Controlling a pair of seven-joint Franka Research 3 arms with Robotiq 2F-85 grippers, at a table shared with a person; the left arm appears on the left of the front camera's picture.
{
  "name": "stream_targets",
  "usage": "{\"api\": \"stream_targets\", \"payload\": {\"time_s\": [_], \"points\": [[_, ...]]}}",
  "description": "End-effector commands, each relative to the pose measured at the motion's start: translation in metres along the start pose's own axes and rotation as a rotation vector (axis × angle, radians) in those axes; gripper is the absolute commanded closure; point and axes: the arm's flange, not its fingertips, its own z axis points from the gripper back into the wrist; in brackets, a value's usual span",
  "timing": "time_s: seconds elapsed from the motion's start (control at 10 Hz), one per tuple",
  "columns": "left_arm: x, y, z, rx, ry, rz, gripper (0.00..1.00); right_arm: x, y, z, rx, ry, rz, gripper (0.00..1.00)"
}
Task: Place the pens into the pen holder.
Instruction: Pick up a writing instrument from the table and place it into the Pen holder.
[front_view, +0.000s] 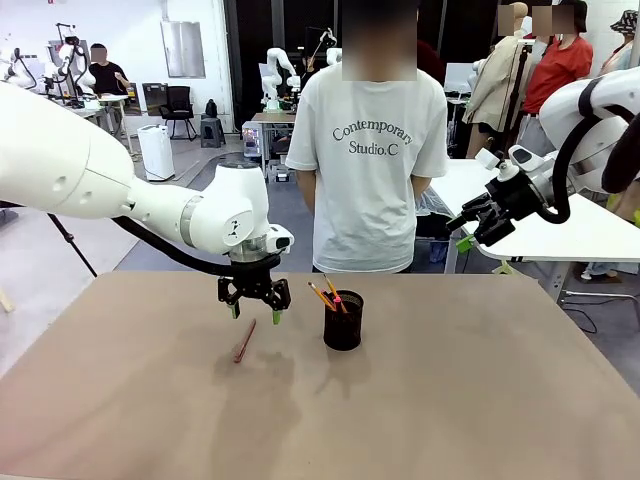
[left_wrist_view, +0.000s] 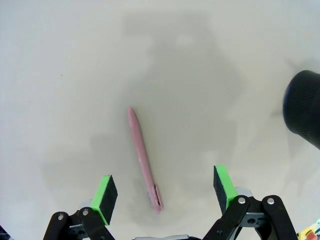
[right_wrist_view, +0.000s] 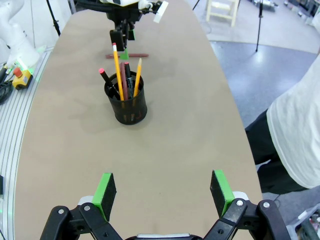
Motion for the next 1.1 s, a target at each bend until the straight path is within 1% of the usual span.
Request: {"api": "stream_targets", "payload": {"time_s": [0.0,0.1,0.4,0.5,1.0], "points": [[0.007,0.011,-0.003,0.01,-0.004,0.005,0.0,0.002,-0.001,0.0,-0.011,-0.006,0.003,0.0],[0.008,0.016,-0.009,0.025,-0.003,0.01,0.0,0.002,-0.001,0.0,-0.011,-0.006,0.003,0.0],[0.016,0.024,-0.023,-0.005,-0.005,0.0,0.0,0.002,-0.001,0.0,-0.011,-0.006,0.003,0.0],[0.021,0.027,-0.026,0.006,-0.001,0.005,0.0,0.002,-0.001,0.0,-0.011,-0.006,0.003,0.0],[0.029,0.03,-0.037,0.027,0.016,0.022,0.0,0.002,-0.001,0.0,-0.011,-0.006,0.003,0.0]]}}
